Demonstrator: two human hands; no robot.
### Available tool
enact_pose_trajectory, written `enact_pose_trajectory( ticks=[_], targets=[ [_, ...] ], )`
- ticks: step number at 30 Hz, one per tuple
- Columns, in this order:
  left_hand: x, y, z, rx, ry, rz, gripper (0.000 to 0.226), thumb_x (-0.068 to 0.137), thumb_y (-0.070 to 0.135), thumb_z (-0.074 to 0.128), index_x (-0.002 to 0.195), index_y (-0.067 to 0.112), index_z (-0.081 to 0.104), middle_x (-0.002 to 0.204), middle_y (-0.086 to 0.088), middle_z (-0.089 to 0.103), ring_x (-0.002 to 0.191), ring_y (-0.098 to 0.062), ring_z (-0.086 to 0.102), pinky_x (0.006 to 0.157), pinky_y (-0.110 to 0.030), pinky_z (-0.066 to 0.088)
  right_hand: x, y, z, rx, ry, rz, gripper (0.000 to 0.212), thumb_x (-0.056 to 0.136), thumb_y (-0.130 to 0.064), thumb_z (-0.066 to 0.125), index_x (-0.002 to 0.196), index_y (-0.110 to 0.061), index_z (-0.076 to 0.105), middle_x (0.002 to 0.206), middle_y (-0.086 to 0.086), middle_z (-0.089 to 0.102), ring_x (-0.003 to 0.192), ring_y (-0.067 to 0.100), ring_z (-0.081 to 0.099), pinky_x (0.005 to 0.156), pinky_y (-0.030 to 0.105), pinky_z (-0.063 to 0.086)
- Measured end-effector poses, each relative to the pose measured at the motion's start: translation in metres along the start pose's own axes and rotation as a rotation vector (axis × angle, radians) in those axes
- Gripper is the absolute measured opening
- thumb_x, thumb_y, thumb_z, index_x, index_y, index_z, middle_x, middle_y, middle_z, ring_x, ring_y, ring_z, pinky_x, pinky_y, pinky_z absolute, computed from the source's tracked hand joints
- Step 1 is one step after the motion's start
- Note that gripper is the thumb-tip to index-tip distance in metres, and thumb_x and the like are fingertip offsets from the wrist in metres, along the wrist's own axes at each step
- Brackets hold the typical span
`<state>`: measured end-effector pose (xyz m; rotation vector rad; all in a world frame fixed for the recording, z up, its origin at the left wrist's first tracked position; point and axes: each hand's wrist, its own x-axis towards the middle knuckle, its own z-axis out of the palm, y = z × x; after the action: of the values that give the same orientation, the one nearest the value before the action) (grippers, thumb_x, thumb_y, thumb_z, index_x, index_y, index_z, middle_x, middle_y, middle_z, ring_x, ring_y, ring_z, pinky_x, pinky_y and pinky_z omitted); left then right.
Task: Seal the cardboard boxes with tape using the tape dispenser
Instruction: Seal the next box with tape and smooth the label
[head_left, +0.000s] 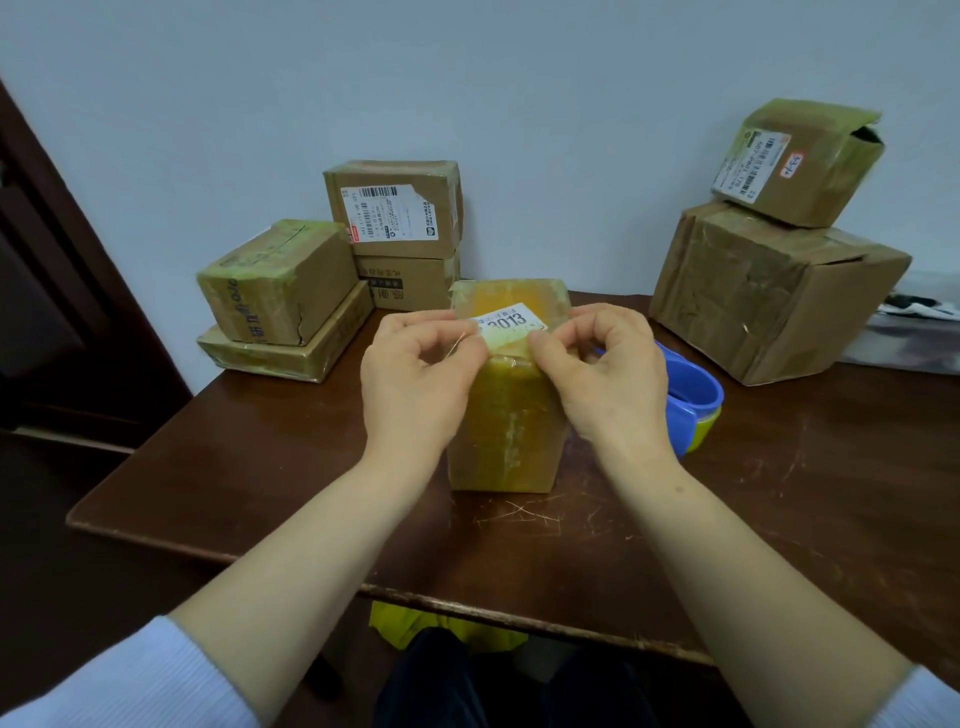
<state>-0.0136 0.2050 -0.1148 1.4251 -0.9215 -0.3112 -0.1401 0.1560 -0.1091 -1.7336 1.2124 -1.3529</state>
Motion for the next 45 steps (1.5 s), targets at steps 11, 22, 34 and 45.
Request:
enact_pose_trajectory(
  ticks=[11,22,34,45],
  targets=[
    [0.006,0.006,0.013,-0.215,-0.222,-0.432,0.044,0.081,0.032,0.069,0.122,0.018,0.063,0.113,-0.003,0.069,0.099,-0.018,0.068,0.084,-0.038,0.055,0.001,-0.002,0.024,0.298,-0.124,0.242,0.063,0.078,-0.036,0.066,0.137,-0.028,0.045,0.142,-0.007,0.043,0.127,0.017,0.047,0.102,0.044,0.044],
    [0.007,0.008,-0.005,0.238,-0.193,-0.056,0.041,0.096,0.036,0.042,0.069,0.015,0.066,0.073,0.003,0.066,0.078,-0.023,0.06,0.078,-0.046,0.05,0.004,-0.002,0.007,0.425,-0.127,0.308,0.043,0.097,-0.012,0.046,0.138,-0.023,0.048,0.141,-0.008,0.05,0.126,0.01,0.049,0.105,0.037,0.043],
    [0.009,0.004,-0.007,0.249,-0.198,-0.055,0.044,0.076,0.046,0.045,0.081,0.012,0.073,0.078,0.006,0.072,0.083,-0.021,0.065,0.077,-0.048,0.053,0.01,-0.007,-0.005,0.327,-0.198,0.259,0.041,0.091,-0.006,0.058,0.129,-0.02,0.056,0.087,-0.027,0.061,0.085,-0.006,0.061,0.079,0.016,0.053],
    [0.023,0.007,-0.003,0.337,-0.188,-0.067,0.045,0.083,0.053,0.062,0.075,0.011,0.076,0.067,-0.005,0.07,0.07,-0.03,0.066,0.07,-0.05,0.056,0.015,-0.004,0.004,-0.061,-0.179,0.093,0.031,0.092,-0.027,0.052,0.088,-0.001,0.069,0.086,0.024,0.065,0.068,0.018,0.053,0.059,0.031,0.039]
  ],
)
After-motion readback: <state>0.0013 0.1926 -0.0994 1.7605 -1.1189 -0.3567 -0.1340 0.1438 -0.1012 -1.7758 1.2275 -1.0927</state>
